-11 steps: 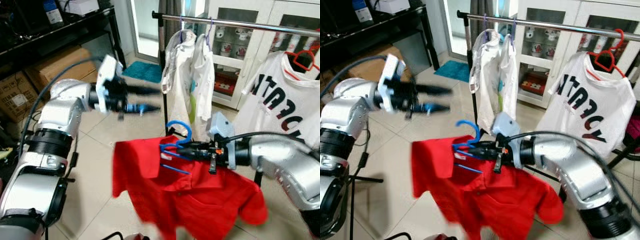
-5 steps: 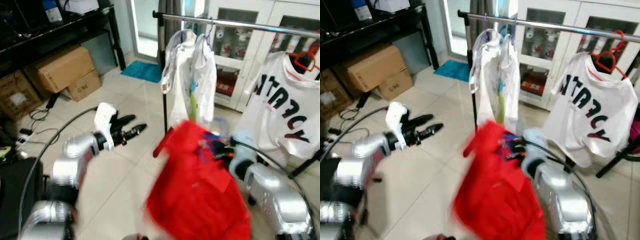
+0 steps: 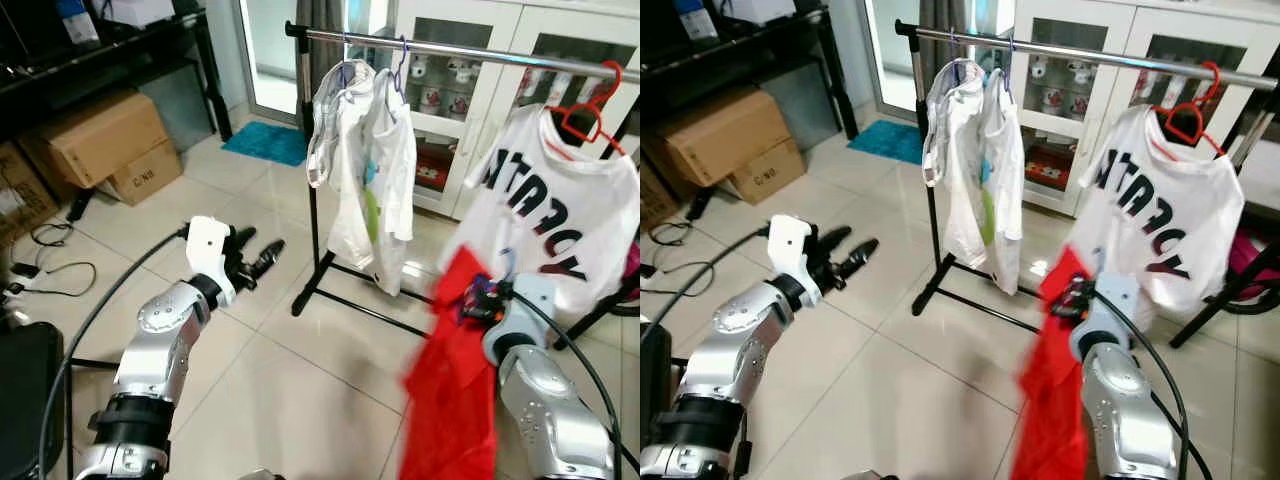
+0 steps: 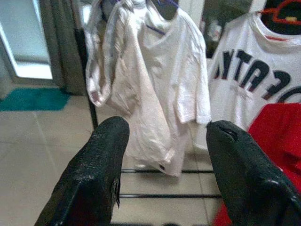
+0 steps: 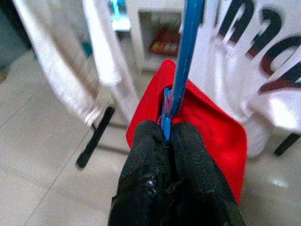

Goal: Hang hanger

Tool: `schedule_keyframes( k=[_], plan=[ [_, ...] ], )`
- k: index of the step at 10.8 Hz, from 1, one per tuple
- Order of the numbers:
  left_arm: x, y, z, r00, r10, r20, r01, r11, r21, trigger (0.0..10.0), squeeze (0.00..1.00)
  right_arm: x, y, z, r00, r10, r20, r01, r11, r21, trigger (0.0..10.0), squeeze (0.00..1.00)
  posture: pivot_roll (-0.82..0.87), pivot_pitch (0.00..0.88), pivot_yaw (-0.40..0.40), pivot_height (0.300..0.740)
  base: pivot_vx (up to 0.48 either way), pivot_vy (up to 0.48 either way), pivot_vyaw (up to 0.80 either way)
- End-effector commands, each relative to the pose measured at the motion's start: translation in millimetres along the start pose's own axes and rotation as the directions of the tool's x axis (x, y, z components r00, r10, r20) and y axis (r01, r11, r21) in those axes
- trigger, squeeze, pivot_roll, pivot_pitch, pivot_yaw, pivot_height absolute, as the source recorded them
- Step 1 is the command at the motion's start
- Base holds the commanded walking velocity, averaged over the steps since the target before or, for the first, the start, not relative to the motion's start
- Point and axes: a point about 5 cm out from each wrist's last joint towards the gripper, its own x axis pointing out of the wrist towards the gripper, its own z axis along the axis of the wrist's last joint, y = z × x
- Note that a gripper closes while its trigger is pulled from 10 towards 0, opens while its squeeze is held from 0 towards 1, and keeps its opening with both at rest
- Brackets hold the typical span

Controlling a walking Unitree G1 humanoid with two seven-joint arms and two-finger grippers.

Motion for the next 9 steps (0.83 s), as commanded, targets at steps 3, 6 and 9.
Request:
schedule_keyframes(
  k=[3,6,9],
  plan=[
    [6.3,-7.7,15.4,0.999,-0.016,0.036,0.015,0.999,0.032,10.0,0.00,0.9,7.7,24.3,0.993,0.027,0.111,-0.037,0.995,0.088,10.0,0.00,-0.15,0.000,0.064,0.740,0.292,0.000,0.00],
    [8.1,-14.8,16.0,0.999,-0.015,0.035,0.013,0.999,0.035,10.0,0.00,-5.7,19.1,13.8,0.992,0.092,0.088,-0.101,0.990,0.098,10.0,0.00,-0.17,0.000,0.064,0.740,0.335,0.000,0.00],
    [6.9,-16.8,15.1,1.000,-0.024,0.020,0.023,0.999,0.047,10.0,0.00,-9.2,17.7,16.0,0.988,0.102,0.114,-0.112,0.990,0.085,10.0,0.00,-0.18,0.000,0.070,0.740,0.339,0.000,0.00]
  ],
)
